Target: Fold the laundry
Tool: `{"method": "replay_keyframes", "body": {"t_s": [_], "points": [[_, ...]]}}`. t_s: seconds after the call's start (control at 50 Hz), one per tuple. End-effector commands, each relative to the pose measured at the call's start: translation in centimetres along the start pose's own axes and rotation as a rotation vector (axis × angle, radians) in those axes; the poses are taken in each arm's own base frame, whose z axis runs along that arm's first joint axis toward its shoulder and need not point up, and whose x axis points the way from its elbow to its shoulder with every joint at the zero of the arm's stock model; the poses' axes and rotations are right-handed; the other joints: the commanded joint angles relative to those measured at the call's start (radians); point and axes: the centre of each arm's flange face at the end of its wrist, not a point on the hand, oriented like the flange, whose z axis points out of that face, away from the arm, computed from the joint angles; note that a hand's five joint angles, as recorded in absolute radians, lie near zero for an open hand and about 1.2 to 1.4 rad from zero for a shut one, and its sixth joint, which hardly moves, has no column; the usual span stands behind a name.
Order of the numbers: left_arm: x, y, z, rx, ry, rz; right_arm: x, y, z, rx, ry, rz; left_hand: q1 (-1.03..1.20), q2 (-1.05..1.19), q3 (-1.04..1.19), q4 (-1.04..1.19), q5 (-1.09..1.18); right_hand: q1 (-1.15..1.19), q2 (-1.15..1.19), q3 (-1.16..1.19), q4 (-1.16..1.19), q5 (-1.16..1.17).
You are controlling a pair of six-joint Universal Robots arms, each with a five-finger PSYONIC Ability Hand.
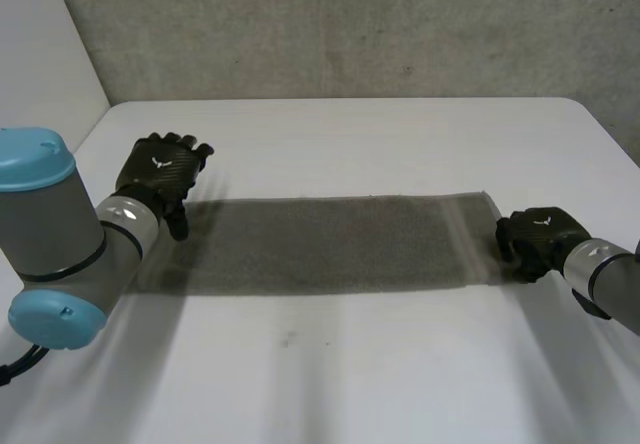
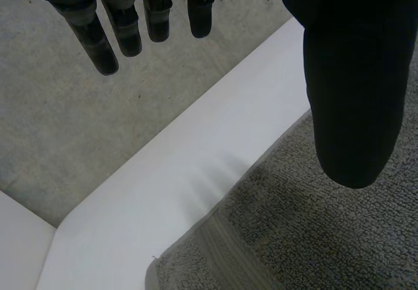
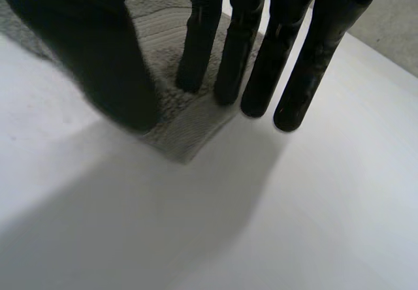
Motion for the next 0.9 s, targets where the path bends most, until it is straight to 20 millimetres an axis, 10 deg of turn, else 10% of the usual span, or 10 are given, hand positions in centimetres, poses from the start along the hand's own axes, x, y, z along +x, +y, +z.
{"method": "replay_keyframes", "body": {"t_s": [0.02, 0.38, 0.42, 0.44, 0.48, 0.68, 0.8, 0.9], "points": [[0.0, 0.0, 0.0, 0.000, -0.002, -0.001, 0.4, 0.3, 0.9, 0.030, 0.032, -0.028, 0.005, 0.009, 0.008, 0.007, -0.029, 0.674, 0.540, 0.541, 0.541, 0.570], [-0.1, -0.2, -1.0, 0.000, -0.002, -0.001, 6.4, 1.4, 0.3, -0.008, 0.163, -0.095, 0.005, 0.009, 0.008, 0.007, -0.029, 0.674, 0.540, 0.541, 0.541, 0.570], [0.0, -0.1, -1.0, -0.002, -0.002, -0.002, 6.1, 1.4, 0.3, -0.002, 0.146, -0.097, 0.005, 0.009, 0.008, 0.007, -0.029, 0.540, 0.406, 0.407, 0.407, 0.436], [0.0, -0.1, -1.0, -0.002, -0.002, -0.002, 5.9, 1.6, 0.4, -0.005, 0.135, -0.092, 0.005, 0.009, 0.008, 0.007, -0.029, -0.053, -0.187, -0.186, -0.186, -0.157], [0.0, -0.1, -1.0, -0.001, 0.000, -0.002, 5.6, 2.0, 0.6, -0.007, 0.116, -0.085, 0.005, 0.009, 0.008, 0.007, -0.029, -0.144, -0.278, -0.277, -0.277, -0.249], [0.2, 0.2, -1.2, -0.013, 0.007, -0.002, 5.5, 2.8, 1.0, 0.004, 0.092, -0.078, 0.005, 0.009, 0.008, 0.007, -0.029, 0.009, -0.126, -0.124, -0.124, -0.096], [0.1, 0.1, -1.0, 0.002, -0.002, -0.002, 5.9, 3.0, 1.7, 0.036, 0.120, -0.096, 0.005, 0.009, 0.008, 0.007, -0.029, 0.640, 0.506, 0.507, 0.507, 0.536], [0.2, 0.2, -1.1, -0.003, 0.002, -0.002, 8.0, 2.6, 1.7, 0.060, 0.217, -0.128, 0.005, 0.009, 0.008, 0.007, -0.029, 0.674, 0.540, 0.541, 0.541, 0.570]]}}
